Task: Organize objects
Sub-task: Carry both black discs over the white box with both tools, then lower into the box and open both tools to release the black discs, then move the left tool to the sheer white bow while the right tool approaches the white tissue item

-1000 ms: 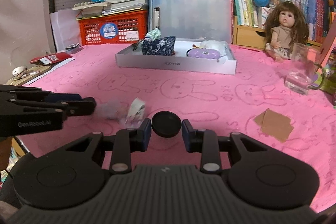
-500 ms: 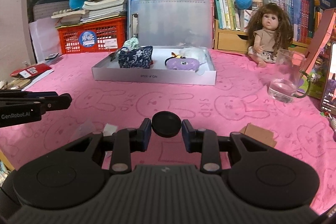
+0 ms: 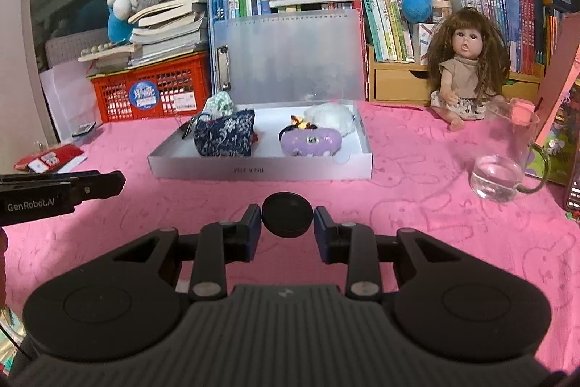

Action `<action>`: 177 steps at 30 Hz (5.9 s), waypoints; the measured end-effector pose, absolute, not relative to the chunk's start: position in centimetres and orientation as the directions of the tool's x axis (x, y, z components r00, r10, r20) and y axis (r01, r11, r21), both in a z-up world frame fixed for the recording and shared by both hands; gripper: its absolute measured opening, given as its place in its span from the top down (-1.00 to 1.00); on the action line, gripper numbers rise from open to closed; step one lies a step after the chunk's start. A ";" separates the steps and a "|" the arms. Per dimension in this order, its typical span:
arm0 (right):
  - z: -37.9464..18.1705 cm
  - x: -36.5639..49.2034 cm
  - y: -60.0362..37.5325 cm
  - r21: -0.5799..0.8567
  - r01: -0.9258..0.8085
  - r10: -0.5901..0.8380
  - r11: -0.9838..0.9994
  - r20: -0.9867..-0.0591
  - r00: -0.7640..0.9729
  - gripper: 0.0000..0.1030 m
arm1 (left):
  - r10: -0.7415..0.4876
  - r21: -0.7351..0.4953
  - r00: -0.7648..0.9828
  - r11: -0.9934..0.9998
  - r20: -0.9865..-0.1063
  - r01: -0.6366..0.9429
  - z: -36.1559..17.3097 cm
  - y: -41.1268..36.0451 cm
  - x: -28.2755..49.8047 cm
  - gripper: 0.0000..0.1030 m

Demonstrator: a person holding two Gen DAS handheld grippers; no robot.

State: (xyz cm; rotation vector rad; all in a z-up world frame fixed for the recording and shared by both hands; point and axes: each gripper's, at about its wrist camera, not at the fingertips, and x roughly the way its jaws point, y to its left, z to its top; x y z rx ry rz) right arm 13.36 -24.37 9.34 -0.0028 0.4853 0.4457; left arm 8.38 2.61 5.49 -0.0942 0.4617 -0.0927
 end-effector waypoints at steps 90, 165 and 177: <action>6.1 33.4 -16.3 0.187 -0.398 0.425 0.898 -0.601 0.677 0.29 | -0.016 -0.090 0.814 0.995 -0.581 -0.045 -0.3 1.7 32.0 0.41; 10.7 16.8 -22.2 0.123 -0.559 0.551 0.820 -0.432 0.714 -0.68 | -0.185 -0.091 0.856 0.983 -0.483 0.161 4.9 2.0 12.5 -0.63; 9.6 13.9 -22.2 0.096 -0.581 0.556 0.808 -0.451 0.698 -0.69 | -0.187 -0.064 0.858 0.982 -0.478 0.178 4.0 2.2 9.3 -0.67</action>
